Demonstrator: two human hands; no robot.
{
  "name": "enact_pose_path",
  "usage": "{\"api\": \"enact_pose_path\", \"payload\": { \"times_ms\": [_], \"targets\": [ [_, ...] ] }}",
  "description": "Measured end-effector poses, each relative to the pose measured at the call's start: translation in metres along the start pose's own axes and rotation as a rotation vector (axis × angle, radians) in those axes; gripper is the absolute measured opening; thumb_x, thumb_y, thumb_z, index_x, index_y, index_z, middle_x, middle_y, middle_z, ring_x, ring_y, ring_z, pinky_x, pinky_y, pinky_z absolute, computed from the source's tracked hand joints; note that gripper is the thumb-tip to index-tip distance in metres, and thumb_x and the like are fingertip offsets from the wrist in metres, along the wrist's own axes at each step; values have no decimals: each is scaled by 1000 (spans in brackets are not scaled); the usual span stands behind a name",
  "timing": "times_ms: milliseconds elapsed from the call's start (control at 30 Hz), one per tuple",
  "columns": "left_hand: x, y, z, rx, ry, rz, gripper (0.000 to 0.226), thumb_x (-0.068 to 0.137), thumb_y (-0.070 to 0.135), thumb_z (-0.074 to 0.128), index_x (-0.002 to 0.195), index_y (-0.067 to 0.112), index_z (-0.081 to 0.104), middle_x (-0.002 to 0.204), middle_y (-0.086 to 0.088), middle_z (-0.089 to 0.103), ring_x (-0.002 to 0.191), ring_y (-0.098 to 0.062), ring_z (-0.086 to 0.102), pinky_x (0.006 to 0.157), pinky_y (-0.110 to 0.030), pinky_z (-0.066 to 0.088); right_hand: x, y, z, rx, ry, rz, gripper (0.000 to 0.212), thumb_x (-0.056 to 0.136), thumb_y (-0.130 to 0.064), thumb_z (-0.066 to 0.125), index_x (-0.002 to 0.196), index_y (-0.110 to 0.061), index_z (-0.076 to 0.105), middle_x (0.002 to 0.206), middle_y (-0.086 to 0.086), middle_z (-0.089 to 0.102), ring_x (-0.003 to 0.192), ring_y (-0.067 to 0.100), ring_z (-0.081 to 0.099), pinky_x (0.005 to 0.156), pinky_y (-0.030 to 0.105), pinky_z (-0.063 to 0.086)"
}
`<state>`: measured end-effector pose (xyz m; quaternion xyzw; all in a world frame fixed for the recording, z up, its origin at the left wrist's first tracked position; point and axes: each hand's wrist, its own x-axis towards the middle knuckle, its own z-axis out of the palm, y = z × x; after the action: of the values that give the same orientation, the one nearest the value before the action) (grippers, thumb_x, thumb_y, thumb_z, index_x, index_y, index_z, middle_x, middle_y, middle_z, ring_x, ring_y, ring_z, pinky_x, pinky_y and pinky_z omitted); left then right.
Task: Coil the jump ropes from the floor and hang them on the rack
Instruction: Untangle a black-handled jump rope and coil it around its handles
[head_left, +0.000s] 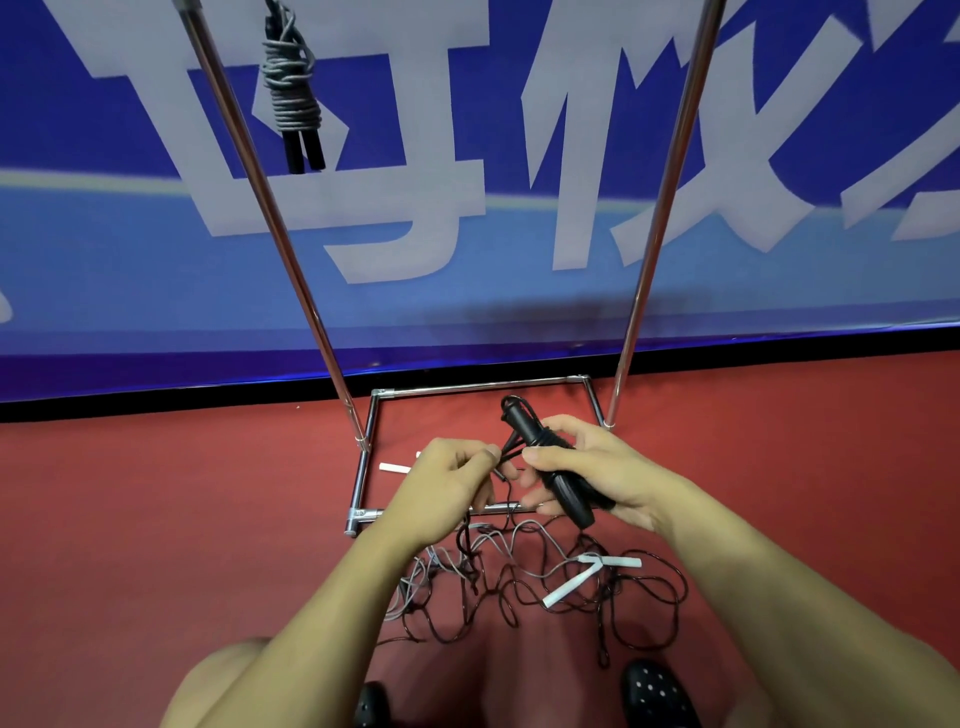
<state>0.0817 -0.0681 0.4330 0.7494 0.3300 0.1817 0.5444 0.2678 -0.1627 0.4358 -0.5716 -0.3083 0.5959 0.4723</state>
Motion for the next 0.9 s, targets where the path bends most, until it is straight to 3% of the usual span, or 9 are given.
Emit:
{"api": "enact_pose_path", "payload": {
  "times_ms": [100,200,333,400,500,633,767,833,900],
  "targets": [
    [0,1,-2,-10,19,8,40,94,43,46,80,20,76,47,2,54,60,-25,54,66,-38,42,1,0,-3,5,-16,-23,36,90,-15,77,123,-15,64,97,15,74,99,38,75,87,46,61],
    [0,0,-1,-10,11,-3,38,97,39,47,81,20,75,47,3,55,61,-27,60,67,-37,43,1,-1,-3,-17,-12,-22,39,86,-15,81,120,-12,64,102,15,73,91,32,75,78,42,62],
    [0,-2,1,-16,-32,-25,34,104,11,44,86,9,73,48,-6,50,50,-24,63,62,-34,43,1,-2,1,-23,-35,-41,37,88,-11,78,119,-5,58,100,15,74,79,25,69,67,33,57],
    [0,-2,0,-2,-68,-46,33,103,8,43,86,9,71,48,-7,52,41,-21,55,54,-31,40,0,-1,0,-16,-55,-49,37,90,-10,77,120,-4,55,103,18,75,89,30,73,78,41,60],
    [-1,1,-2,-59,-172,-143,33,105,14,43,84,10,69,53,-11,58,36,-20,49,46,-29,31,-2,-2,-2,6,-67,-48,36,91,-7,75,117,-6,51,111,25,73,109,37,72,95,52,58],
    [-1,1,-1,-120,-313,-357,58,108,37,31,80,5,71,55,-14,63,41,-22,56,41,-23,35,-2,-4,-1,-36,29,-75,30,89,-3,76,107,-8,52,93,13,73,86,28,76,71,36,62],
    [0,-5,6,-201,-414,-465,72,107,50,19,78,8,68,60,-17,67,59,-26,69,54,-25,50,1,-5,-3,11,187,-157,28,89,-2,76,109,-5,56,75,12,71,66,21,68,61,29,58],
    [0,-7,8,-246,-445,-474,70,108,49,19,79,9,68,64,-17,69,69,-30,71,61,-26,54,3,-6,-8,89,285,-202,27,89,-1,74,110,-3,58,77,9,74,63,19,66,59,27,57],
    [-2,-7,7,-246,-435,-452,62,109,46,25,83,9,67,70,-17,70,62,-29,70,58,-27,54,6,-7,-15,165,348,-234,21,90,-1,72,109,-3,62,92,10,78,66,19,65,60,28,56]
  ]
}}
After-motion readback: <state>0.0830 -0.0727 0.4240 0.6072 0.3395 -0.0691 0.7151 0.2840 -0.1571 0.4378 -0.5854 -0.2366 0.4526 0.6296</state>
